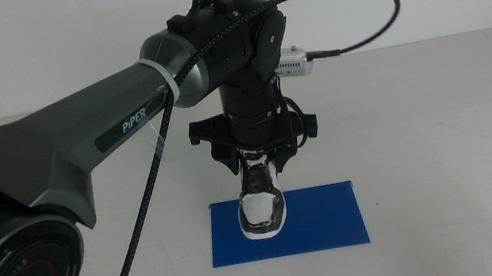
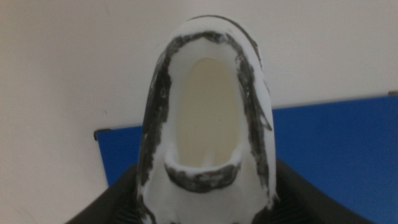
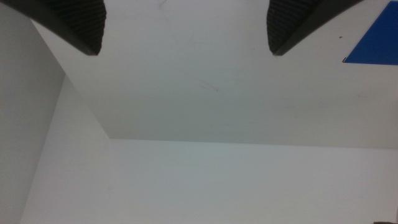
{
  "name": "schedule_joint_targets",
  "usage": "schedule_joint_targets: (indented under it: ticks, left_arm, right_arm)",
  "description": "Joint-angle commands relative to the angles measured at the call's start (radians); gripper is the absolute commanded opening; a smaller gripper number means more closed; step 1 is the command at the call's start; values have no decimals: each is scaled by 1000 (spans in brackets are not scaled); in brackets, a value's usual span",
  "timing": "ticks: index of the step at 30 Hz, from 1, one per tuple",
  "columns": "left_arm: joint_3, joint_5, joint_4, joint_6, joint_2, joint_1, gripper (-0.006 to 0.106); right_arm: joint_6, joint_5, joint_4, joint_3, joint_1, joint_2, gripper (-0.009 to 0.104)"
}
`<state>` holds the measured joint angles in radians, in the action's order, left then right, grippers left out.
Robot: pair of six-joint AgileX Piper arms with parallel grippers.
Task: Use one arm to grab the shoe from the table and place it on the mat.
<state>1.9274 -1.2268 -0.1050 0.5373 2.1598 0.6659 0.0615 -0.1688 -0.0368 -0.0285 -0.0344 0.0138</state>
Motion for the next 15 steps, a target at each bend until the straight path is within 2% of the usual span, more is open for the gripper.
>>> schedule_joint_targets:
  ticks: [1, 7, 10, 15]
  left_arm:
    - [33, -42, -7, -88, -66, 2, 10]
    - [33, -35, 2, -446, -66, 2, 10]
    - [33, -33, 44, -720, -66, 2, 10]
    - [33, -34, 129, -1016, -66, 2, 10]
  right_arm:
    - [13, 79, 8, 10, -5, 21, 66]
    - [13, 79, 8, 10, -5, 21, 66]
    - [13, 79, 8, 10, -5, 21, 66]
    - [13, 79, 8, 10, -5, 21, 66]
